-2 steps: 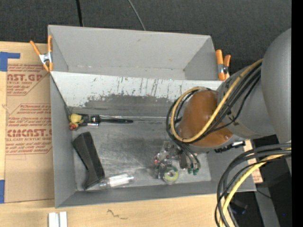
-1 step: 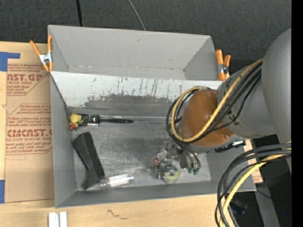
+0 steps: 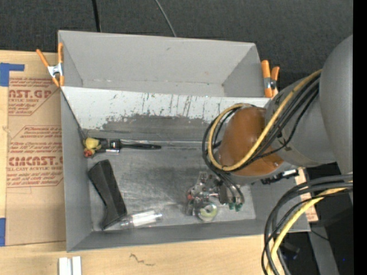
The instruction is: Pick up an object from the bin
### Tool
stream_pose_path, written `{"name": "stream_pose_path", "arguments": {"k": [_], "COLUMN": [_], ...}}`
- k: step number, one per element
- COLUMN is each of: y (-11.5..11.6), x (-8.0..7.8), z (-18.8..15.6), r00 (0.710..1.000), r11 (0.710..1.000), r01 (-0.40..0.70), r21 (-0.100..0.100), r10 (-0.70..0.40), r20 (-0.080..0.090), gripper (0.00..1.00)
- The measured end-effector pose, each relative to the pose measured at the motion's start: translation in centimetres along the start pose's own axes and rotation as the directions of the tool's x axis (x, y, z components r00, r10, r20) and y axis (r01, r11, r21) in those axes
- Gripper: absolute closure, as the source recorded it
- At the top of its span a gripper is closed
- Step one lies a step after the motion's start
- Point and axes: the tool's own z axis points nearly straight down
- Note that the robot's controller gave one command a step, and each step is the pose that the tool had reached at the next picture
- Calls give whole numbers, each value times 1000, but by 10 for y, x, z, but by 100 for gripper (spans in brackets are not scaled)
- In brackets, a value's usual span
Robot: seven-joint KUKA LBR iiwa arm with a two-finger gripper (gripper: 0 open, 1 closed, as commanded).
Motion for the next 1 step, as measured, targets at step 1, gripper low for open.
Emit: {"name": "stream_pose_path", "arguments": {"k": [1], "y": [0], "x": [2], "z": [-9], "r00": [1000], "r11": [1000], "r01": [1], "r21": [0], "r10": [-1], "r20": [-12], "gripper": [100]}}
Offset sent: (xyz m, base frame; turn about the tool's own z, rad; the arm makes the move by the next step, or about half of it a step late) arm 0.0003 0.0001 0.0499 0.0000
